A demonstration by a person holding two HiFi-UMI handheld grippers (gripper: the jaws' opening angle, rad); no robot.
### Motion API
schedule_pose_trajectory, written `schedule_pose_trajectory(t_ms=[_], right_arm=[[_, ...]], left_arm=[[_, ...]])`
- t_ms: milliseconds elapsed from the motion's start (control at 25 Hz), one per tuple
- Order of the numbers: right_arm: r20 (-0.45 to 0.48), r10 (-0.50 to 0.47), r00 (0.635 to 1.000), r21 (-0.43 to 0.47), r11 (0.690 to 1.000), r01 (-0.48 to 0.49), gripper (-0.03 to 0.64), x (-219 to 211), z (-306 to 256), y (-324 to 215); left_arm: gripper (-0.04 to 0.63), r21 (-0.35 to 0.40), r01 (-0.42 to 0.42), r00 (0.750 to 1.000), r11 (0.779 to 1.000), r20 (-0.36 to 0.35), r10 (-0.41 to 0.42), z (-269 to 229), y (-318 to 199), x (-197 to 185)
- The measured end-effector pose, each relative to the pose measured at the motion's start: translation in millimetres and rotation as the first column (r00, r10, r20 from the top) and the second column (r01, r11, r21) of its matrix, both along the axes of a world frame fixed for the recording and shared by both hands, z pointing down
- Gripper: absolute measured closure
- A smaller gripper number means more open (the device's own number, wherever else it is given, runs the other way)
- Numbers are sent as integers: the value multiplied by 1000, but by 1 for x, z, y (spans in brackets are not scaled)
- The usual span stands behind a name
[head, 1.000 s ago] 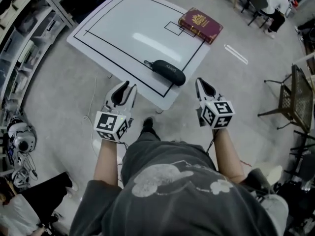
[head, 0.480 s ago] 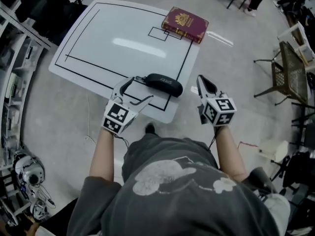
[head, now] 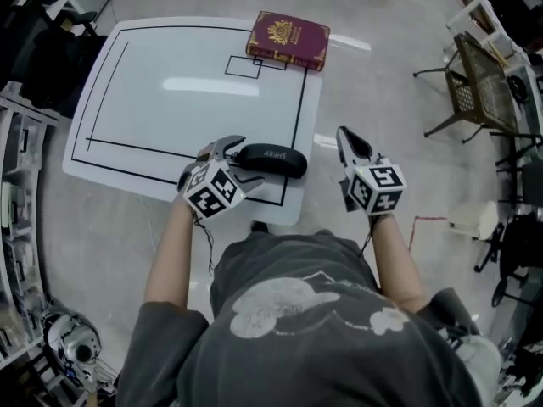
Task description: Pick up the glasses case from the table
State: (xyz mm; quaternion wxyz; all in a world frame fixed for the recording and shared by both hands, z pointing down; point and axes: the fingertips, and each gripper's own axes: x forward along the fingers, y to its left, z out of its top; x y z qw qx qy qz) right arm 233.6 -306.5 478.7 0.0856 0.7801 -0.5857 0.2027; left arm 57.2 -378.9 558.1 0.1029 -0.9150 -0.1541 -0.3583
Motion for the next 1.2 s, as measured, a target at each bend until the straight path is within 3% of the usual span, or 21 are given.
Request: schedule_pose_trajectory(t_ms=[240,400,640,760,960,1080,1200], right_arm=[[19,1,1000,-14,1000,-1,617,-5,6,-10],[13,-6,1000,-31,1000,7,617,-8,10,-12],[29,2,1000,-16,1000,-1,617,-8,13,-14],[44,-21,999,-27,999,22,617,-10,16,-12],[55,-62,997,-4,998,62,617,-10,12,-18],[59,-102,993,24,995,101,617,-14,7,-23],[59,-169,984,42,985,167,617,-22,1,-29]], left_arm=[[187,6,-163,981,987,107,162,24,12,12],[189,-11,-190,969,982,160,189,36,15,20],[238,-30,-190,967,981,167,193,38,15,24],[244,-38,-130,980,991,149,134,36,15,21],[247,-60,77,994,995,86,-72,22,4,11],[247,-80,227,973,971,52,-223,13,-2,-2],[247,-103,379,925,919,25,-379,0,-8,-18]])
